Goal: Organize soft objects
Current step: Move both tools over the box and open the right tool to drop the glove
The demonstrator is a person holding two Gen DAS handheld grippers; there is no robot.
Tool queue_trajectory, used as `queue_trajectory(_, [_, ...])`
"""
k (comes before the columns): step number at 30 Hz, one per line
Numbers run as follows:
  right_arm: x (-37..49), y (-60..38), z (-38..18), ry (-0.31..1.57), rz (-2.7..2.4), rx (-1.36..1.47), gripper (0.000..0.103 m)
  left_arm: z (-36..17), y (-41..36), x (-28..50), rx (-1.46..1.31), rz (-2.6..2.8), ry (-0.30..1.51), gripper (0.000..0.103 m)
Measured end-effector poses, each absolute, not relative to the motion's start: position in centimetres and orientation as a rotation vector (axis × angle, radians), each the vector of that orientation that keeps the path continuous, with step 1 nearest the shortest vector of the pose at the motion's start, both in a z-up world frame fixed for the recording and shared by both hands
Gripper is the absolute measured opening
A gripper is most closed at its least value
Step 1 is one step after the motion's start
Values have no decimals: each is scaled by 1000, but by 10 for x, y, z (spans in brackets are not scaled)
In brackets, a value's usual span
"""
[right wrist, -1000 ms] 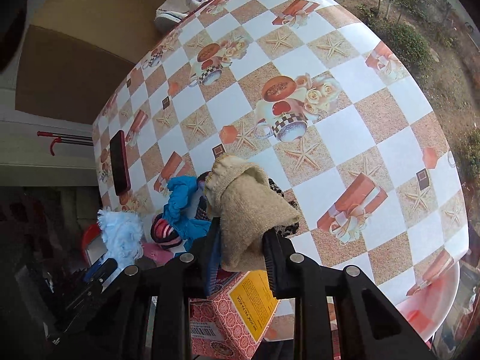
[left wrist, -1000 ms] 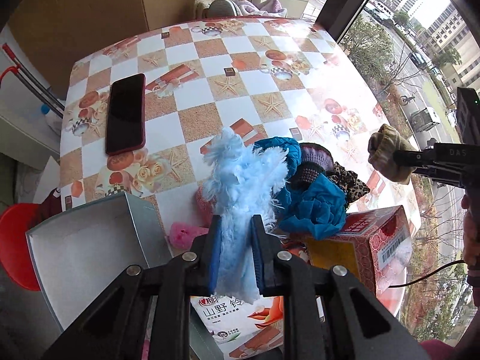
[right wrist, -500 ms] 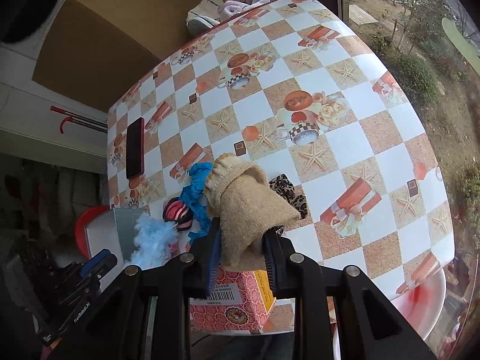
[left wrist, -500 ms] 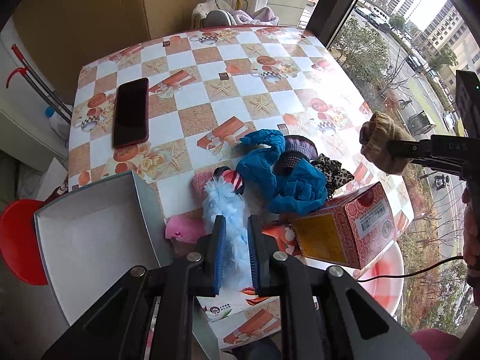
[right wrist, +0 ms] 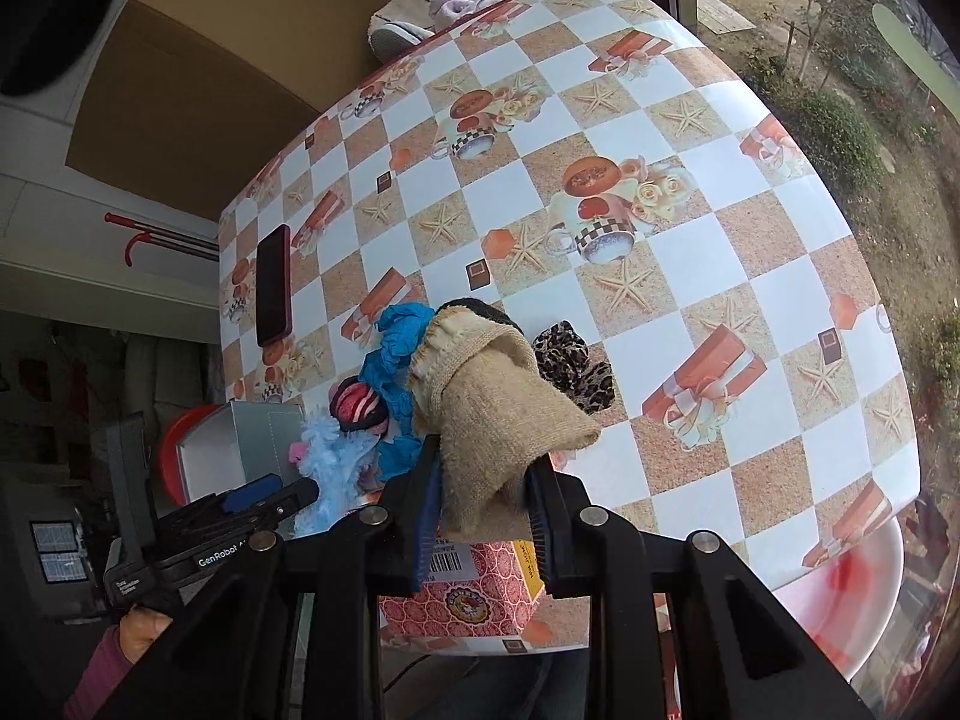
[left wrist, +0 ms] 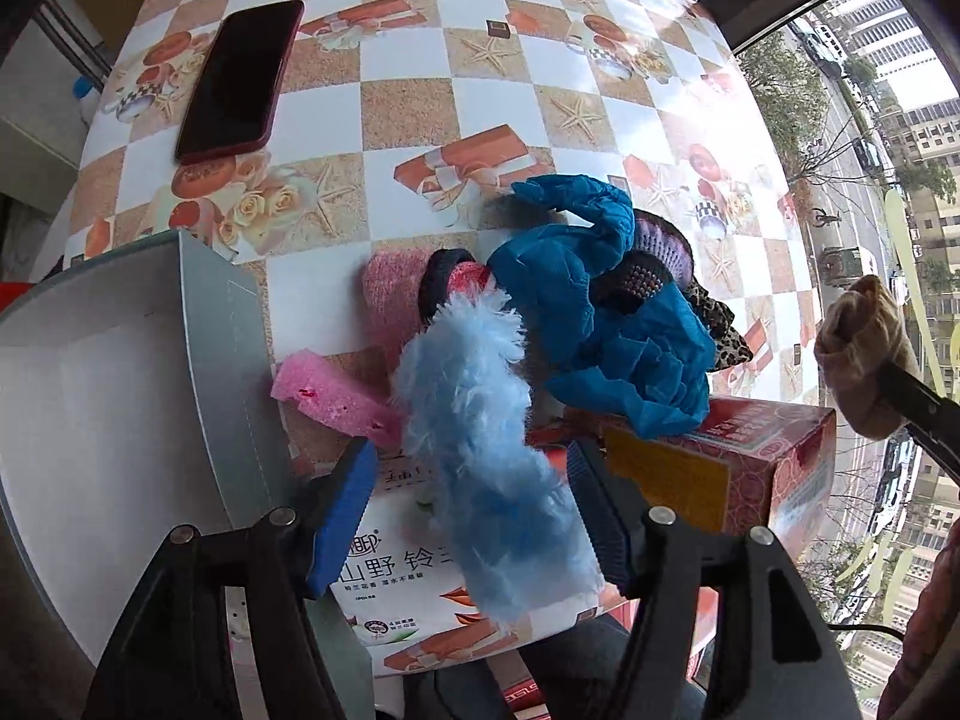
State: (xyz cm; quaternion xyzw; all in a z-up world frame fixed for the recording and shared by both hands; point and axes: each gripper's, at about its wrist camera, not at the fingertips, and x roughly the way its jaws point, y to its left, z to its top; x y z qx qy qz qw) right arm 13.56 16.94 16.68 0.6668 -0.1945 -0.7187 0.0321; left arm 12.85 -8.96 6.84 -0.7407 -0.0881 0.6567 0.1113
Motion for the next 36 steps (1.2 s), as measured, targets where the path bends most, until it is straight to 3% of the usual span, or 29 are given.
queue_trajectory(3, [137,174,166,-608,-2214,2055,28,46,-76,127,-2284,1850,-182,69])
queue_trajectory(4, [137,176,166,-612,-2215,2056,28,41,-72,128,-2310,1825,-149,55])
queue_trajectory(5, [138,177,166,-613,-2216,2056,28,37,-68,129,-2328,1806,-123,31])
queue_trajectory(8, [140,179,169,-600,-2230,2047,28,43,-65,132,-2300,1832,-105,26])
queue_trajectory(22, [156,144,192,-386,-2277,1967,28,148,-91,183,-1926,2143,43,25])
queue_trajectory(36, [183,38,199,-199,-2102,1899,28,167,-145,240,-1926,2327,16,25])
